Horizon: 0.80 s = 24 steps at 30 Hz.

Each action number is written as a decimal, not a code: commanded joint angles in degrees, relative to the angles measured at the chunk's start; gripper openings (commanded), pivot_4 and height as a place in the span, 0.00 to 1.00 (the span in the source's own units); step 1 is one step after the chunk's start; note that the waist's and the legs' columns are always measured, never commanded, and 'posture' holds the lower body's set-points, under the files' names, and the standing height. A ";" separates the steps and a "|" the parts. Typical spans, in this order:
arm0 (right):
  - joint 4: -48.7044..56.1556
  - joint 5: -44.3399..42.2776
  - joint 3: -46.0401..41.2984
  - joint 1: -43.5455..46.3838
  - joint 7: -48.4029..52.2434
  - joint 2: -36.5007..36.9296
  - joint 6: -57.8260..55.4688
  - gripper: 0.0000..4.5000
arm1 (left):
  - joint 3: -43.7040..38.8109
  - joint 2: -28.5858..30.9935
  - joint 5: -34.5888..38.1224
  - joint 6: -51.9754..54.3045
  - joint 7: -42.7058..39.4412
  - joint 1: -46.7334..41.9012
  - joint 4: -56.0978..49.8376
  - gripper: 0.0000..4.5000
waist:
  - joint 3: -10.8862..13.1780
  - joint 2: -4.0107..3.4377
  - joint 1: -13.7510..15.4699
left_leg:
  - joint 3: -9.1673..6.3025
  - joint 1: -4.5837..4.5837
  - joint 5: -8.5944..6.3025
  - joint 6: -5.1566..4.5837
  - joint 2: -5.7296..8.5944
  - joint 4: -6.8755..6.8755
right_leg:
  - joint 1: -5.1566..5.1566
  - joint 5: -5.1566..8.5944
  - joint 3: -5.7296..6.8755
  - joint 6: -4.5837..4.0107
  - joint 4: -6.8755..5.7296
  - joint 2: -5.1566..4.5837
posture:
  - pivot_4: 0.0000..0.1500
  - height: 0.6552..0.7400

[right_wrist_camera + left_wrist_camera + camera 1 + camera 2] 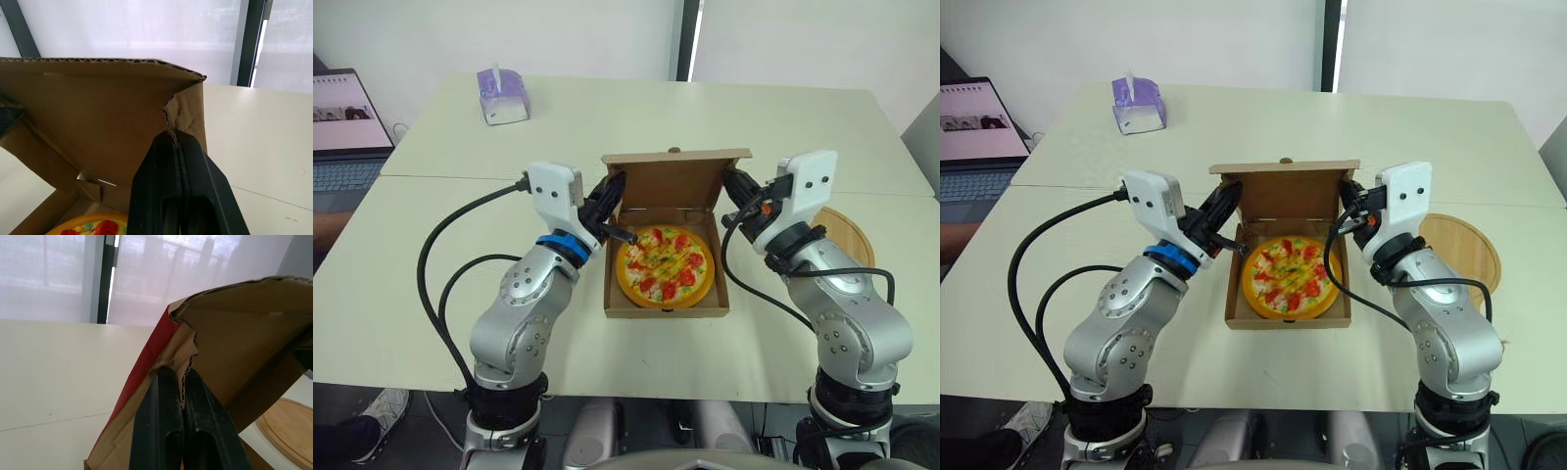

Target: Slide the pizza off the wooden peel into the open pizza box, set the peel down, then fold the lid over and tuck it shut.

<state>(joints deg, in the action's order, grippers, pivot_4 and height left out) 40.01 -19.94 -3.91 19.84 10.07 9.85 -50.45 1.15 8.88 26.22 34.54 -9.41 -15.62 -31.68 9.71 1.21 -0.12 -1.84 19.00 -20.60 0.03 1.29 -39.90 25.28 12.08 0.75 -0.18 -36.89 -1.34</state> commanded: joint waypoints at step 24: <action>8.07 -1.50 6.97 -6.90 1.47 1.38 2.49 0.00 | -1.56 7.98 2.32 -0.69 -7.01 7.82 -6.70 0.00 | 0.00 -0.02 -0.28 | -0.02 -0.07 -0.11 -0.19 -0.03 0.02 | -0.03 0.01 0.02 0.01 -0.01 0.03 | 1.00 1.00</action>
<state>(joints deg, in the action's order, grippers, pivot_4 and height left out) 46.01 -20.70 0.22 13.57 9.87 10.81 -48.91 -1.58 16.57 26.98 33.39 -14.69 -8.04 -36.43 9.71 1.19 -0.40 -1.86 18.93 -20.70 -0.15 1.26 -39.87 25.26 12.09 0.77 -0.17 -36.90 -1.31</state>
